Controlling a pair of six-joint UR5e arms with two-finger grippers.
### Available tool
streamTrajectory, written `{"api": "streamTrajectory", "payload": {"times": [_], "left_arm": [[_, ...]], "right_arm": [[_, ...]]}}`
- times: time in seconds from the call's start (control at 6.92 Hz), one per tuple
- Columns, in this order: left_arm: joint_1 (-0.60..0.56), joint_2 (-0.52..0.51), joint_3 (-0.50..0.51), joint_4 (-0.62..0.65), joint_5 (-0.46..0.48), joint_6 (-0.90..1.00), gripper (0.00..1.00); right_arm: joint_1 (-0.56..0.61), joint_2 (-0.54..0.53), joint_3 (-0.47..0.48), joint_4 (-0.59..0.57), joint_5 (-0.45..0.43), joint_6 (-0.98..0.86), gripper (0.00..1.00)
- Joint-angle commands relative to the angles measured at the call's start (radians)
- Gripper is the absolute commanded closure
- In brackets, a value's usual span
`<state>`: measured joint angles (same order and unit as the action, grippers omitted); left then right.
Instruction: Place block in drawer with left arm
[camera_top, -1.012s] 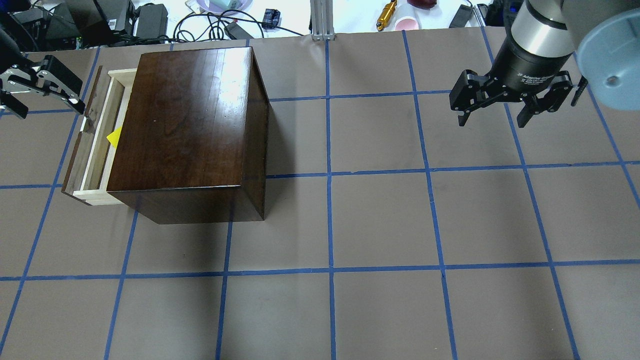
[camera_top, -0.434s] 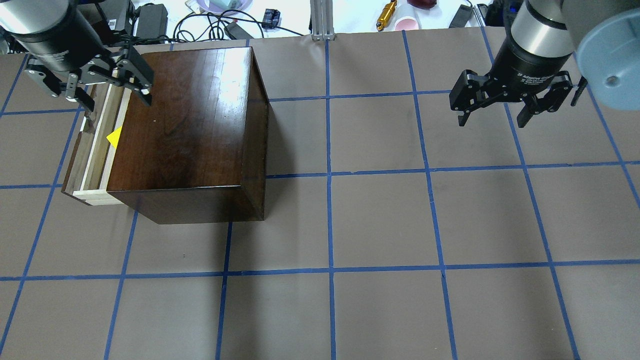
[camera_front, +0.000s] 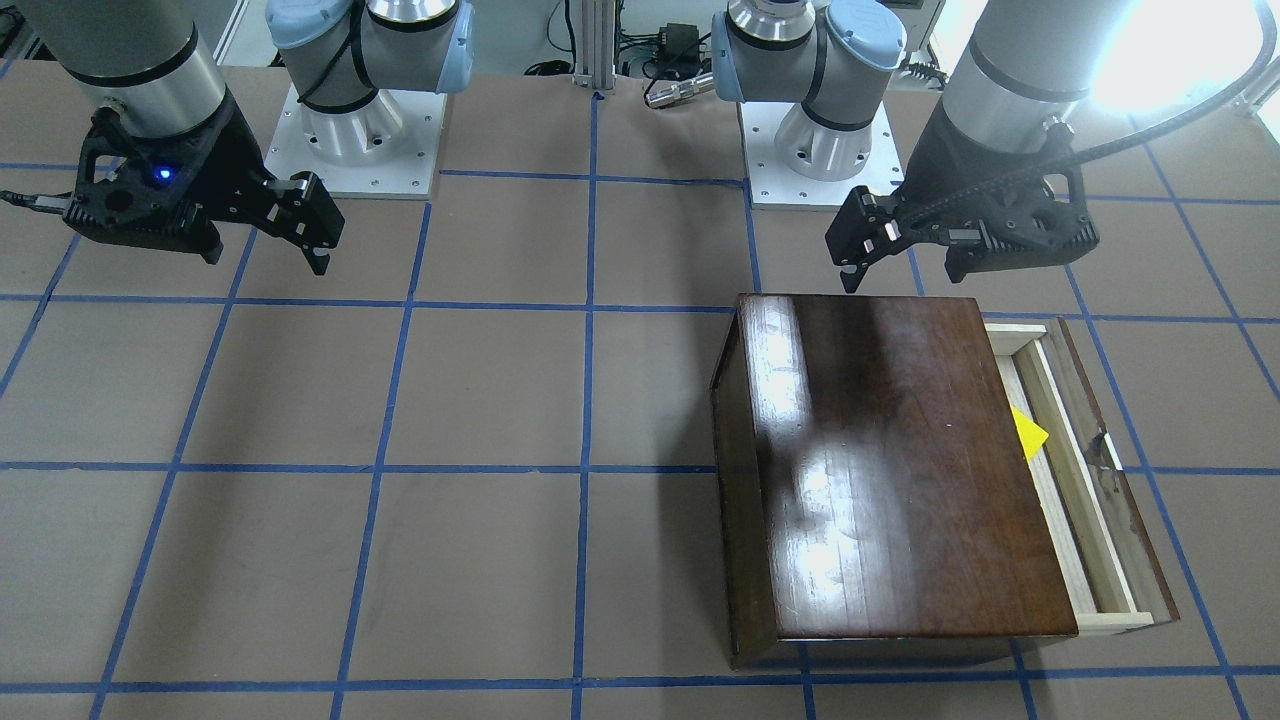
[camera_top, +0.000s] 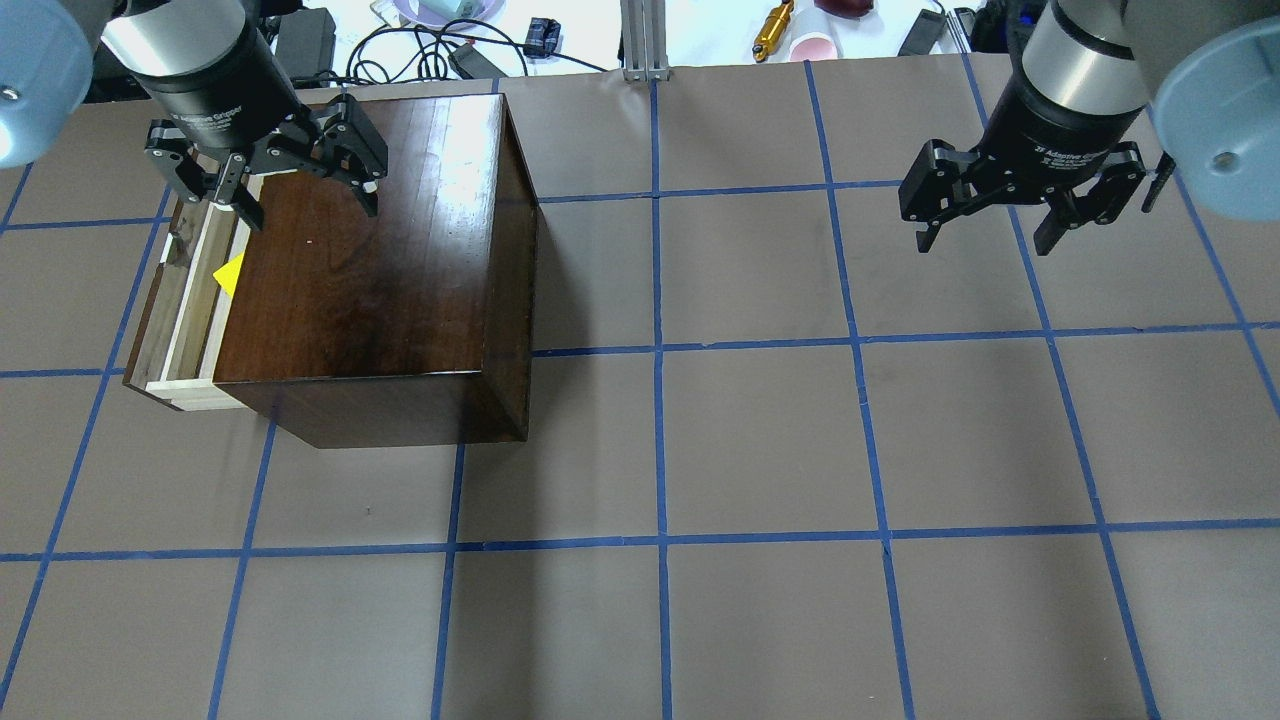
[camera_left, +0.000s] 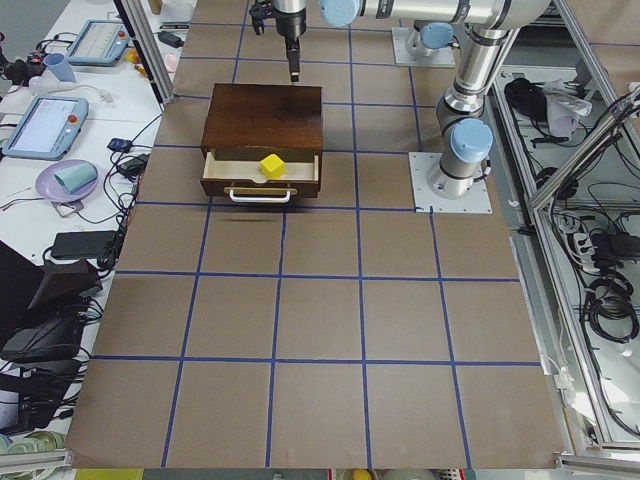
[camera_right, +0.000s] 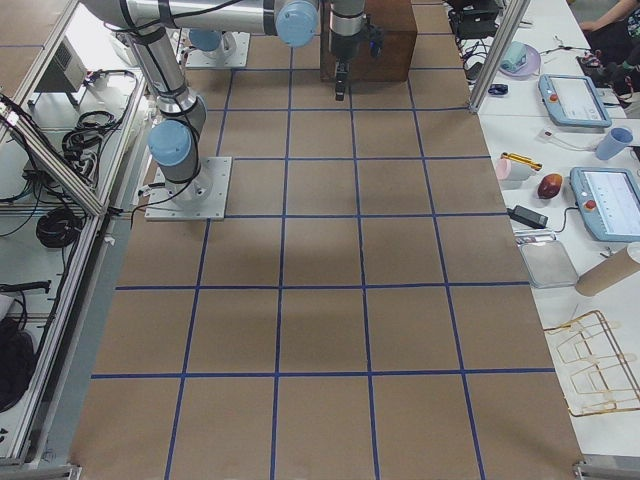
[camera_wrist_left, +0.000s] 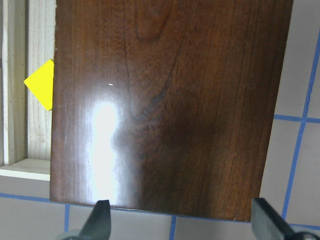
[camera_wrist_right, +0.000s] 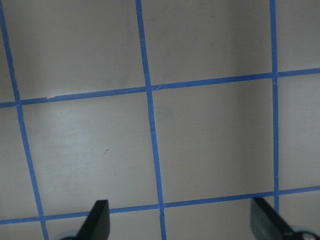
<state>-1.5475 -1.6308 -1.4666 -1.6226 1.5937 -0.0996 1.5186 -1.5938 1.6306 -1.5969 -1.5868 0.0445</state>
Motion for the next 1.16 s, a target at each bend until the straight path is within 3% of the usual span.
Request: {"api": "streamTrajectory", "payload": {"times": [0.0,1.01], "left_arm": [[-0.005,-0.001,0.0,0.0,0.002,-0.005,0.0],[0.004,0.005,0.003,0.001,0.003,0.008,0.0]], "right_arm": [[0.0,0.0,0.0,0.0,0.001,0.0,0.0],[0.0,0.0,0.0,0.0,0.001,0.0,0.0]]}}
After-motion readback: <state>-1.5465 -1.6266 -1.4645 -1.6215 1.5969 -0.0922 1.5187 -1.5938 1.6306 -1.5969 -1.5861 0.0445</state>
